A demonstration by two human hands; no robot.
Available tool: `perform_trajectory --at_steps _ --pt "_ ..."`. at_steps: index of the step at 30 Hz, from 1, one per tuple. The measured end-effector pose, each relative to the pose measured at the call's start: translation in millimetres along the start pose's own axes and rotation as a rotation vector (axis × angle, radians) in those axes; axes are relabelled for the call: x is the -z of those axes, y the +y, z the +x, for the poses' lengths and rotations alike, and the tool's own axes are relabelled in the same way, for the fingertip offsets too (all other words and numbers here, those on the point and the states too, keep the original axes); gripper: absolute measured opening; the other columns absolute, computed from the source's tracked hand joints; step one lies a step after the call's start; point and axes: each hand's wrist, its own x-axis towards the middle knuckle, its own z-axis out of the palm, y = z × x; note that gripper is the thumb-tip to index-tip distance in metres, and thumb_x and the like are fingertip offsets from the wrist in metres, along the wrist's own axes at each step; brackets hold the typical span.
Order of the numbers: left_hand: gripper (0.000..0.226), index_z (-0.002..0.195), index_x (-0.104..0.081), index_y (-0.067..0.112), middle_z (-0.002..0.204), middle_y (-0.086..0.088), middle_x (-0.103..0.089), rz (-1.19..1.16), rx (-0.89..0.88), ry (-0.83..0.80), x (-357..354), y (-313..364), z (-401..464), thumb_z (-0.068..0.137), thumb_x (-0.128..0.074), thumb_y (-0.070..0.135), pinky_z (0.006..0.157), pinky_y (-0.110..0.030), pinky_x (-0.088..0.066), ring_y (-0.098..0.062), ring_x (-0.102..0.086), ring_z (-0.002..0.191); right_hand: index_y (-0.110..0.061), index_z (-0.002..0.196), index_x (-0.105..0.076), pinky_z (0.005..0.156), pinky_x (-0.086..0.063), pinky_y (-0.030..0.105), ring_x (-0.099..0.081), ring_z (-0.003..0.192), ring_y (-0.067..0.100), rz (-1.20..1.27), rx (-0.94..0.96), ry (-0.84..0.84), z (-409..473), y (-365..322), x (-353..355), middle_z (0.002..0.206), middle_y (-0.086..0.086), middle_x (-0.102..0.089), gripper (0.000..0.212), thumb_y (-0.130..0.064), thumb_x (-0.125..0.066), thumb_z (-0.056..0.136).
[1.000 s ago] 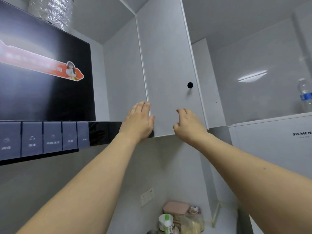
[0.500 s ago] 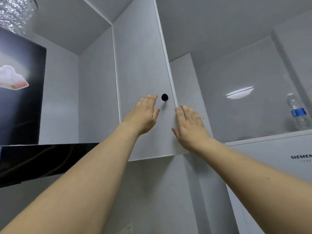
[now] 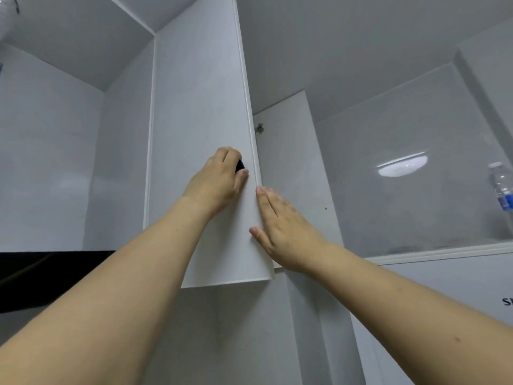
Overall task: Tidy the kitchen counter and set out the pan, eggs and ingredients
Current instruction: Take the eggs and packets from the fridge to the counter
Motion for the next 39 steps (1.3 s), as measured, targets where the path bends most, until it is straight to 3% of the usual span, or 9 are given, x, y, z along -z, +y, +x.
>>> perform_trajectory --at_steps 8,13,17,23,31,39 --pt "0.025 0.117 -0.050 0.007 0.131 -0.008 -0.045 0.039 0.039 0.058 -47.7 12.8 6.8 0.098 -0.047 0.025 0.087 -0.039 -0.043 -0.028 -0.046 0.114 -0.005 0.150 0.007 0.120 -0.002 0.033 -0.001 0.148 0.020 0.072 -0.027 -0.011 4.9 35.9 -37.2 0.160 0.010 0.002 0.072 -0.040 -0.031 0.101" --pt "0.029 0.122 -0.048 0.012 0.136 -0.004 -0.043 0.068 0.005 0.010 -71.0 5.2 8.4 0.097 -0.048 0.026 0.093 -0.037 -0.041 -0.023 -0.040 0.125 -0.003 0.150 0.008 0.120 -0.004 0.034 -0.003 0.147 0.023 0.063 -0.067 -0.029 9.0 48.1 -61.0 0.160 0.012 0.000 0.070 -0.038 -0.030 0.102" --pt "0.055 0.145 -0.032 0.010 0.147 -0.005 -0.037 0.108 -0.065 -0.067 -91.2 -9.4 4.2 0.096 -0.051 0.027 0.113 -0.031 -0.024 -0.023 -0.030 0.136 0.000 0.150 0.007 0.120 -0.003 0.034 -0.002 0.147 0.025 0.091 -0.080 -0.047 16.4 58.5 -84.2 0.159 0.014 0.000 0.069 -0.033 -0.030 0.102" --pt "0.073 0.153 -0.014 0.015 0.158 -0.001 -0.019 0.336 -0.070 -0.216 -116.0 -39.9 -1.6 0.095 -0.049 0.044 0.117 -0.038 -0.018 -0.022 -0.015 0.146 -0.001 0.150 0.004 0.120 -0.006 0.034 -0.004 0.147 0.025 0.147 -0.108 -0.105 29.5 70.8 -123.4 0.159 0.014 0.000 0.065 -0.024 -0.033 0.102" --pt "0.068 0.153 -0.012 0.021 0.162 0.002 -0.004 0.593 -0.089 -0.316 -160.3 -92.5 -8.6 0.098 -0.036 0.052 0.120 -0.041 0.001 -0.021 0.003 0.149 -0.001 0.151 -0.003 0.117 -0.006 0.028 -0.005 0.147 0.022 0.268 -0.139 -0.299 65.1 77.7 -178.5 0.160 0.013 -0.004 0.061 -0.024 -0.033 0.103" --pt "0.060 0.154 -0.009 0.024 0.162 0.002 -0.002 0.748 -0.098 -0.303 -178.2 -132.3 -26.5 0.101 -0.023 0.046 0.119 -0.041 0.010 -0.019 0.005 0.149 -0.001 0.150 0.009 0.117 0.000 0.030 0.008 0.147 0.025 0.267 -0.083 -0.439 86.6 66.1 -242.8 0.156 0.016 0.022 0.069 -0.029 -0.033 0.102"
